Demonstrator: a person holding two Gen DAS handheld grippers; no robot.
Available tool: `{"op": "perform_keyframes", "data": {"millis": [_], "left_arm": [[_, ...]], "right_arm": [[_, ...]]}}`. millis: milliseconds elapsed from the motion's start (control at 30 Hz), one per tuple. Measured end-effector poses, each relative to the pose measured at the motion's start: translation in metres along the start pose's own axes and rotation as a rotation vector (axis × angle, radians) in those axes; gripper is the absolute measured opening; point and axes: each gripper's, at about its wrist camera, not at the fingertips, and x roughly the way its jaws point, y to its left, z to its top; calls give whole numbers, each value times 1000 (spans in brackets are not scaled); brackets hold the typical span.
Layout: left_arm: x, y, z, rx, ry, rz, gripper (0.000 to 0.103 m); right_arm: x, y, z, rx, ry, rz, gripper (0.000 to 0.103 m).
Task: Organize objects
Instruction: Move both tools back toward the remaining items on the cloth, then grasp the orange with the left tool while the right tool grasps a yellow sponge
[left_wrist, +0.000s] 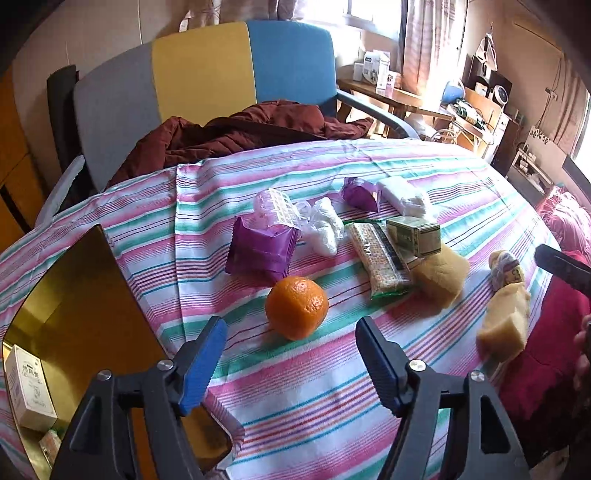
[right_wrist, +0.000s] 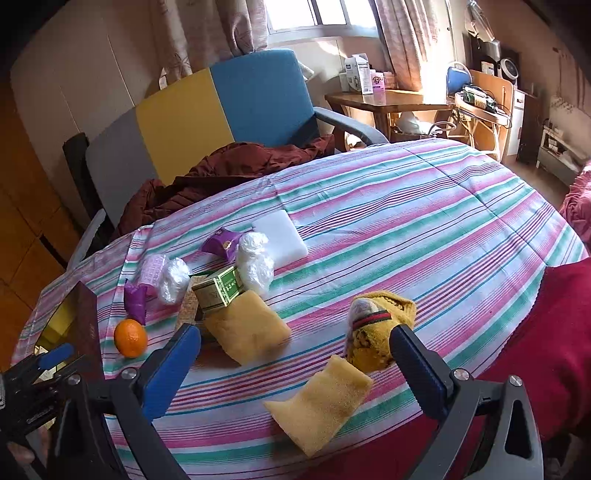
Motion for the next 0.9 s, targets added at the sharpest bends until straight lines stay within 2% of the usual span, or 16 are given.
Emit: {"op": "perform_keyframes", "data": {"millis": [200, 400, 433, 467, 500, 600, 767, 900], "left_arm": [[36, 3, 17, -11, 65, 29, 74], [66, 3, 21, -25, 128, 21, 74], [69, 2, 20, -25, 135, 26, 71], [72, 1, 19, -24, 144, 21, 57], [75, 0, 17, -21, 149, 8, 51], [76, -9, 13, 27, 116, 38, 51], [65, -12, 6, 16, 76, 12, 50], [46, -18, -7, 10, 43, -26, 51]], "right_arm": [[0, -8, 1, 38, -3, 43, 103], [3, -15, 2, 79, 9, 87, 103], [4, -16, 2, 86, 13, 96, 103], [4, -18, 2, 93, 17, 104, 103], [5, -19, 2, 102, 21, 111, 103], [7, -25, 2, 135, 35, 135, 103], [16, -34, 2, 196, 88, 192, 103], [21, -32, 3, 190, 118, 194, 103]]}}
